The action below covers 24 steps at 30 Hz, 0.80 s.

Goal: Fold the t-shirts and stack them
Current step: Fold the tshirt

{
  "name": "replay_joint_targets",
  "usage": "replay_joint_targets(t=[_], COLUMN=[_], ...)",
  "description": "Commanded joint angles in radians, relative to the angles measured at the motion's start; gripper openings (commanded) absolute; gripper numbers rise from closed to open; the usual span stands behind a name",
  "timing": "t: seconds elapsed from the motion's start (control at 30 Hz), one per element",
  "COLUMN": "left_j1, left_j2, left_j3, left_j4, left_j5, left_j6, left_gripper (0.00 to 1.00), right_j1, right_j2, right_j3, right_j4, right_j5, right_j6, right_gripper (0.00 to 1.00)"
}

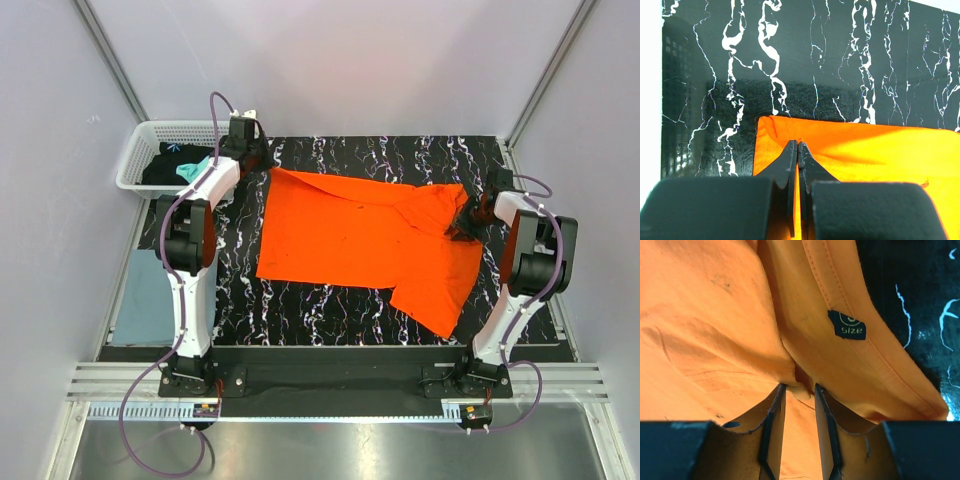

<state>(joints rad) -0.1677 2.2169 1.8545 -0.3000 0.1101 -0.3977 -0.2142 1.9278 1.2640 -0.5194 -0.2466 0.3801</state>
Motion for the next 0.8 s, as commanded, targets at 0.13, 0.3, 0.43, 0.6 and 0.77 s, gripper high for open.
replay_joint_targets(t=[0.13,0.3,0.43,0.6,0.77], left_j1=[0.011,0.011,0.011,0.010,0.011], left_j2=[-0.003,-0.003,-0.002,0.001,0.003], left_j3=[-0.005,-0.006,-0.006,-0.002,-0.001], left_j4=[0.018,0.015,0.015,0.016,0.016], left_j5=[0.017,0.016,0.013,0.011,0.011], left_j6=[0.000,0.002,0.002,0.002,0.002], left_gripper=[0.00,0.00,0.00,0.00,0.00], right_j1=[-0.001,-0.001,-0.001,-0.001,-0.001], right_j2=[0.034,0.037,0.033,0.011,0.014], right_j3=[0.063,0.052,0.060,0.067,0.075], right_j4=[0.012,0.022,0.022,0.019,0.018], right_j5=[-0.029,-0.048,-0.048,-0.031,-0.028], right_j6=[-0.026,-0.020,-0.017,-0.006,-0.006], right_gripper=[0.36,0.36,0.24,0.18,0.27])
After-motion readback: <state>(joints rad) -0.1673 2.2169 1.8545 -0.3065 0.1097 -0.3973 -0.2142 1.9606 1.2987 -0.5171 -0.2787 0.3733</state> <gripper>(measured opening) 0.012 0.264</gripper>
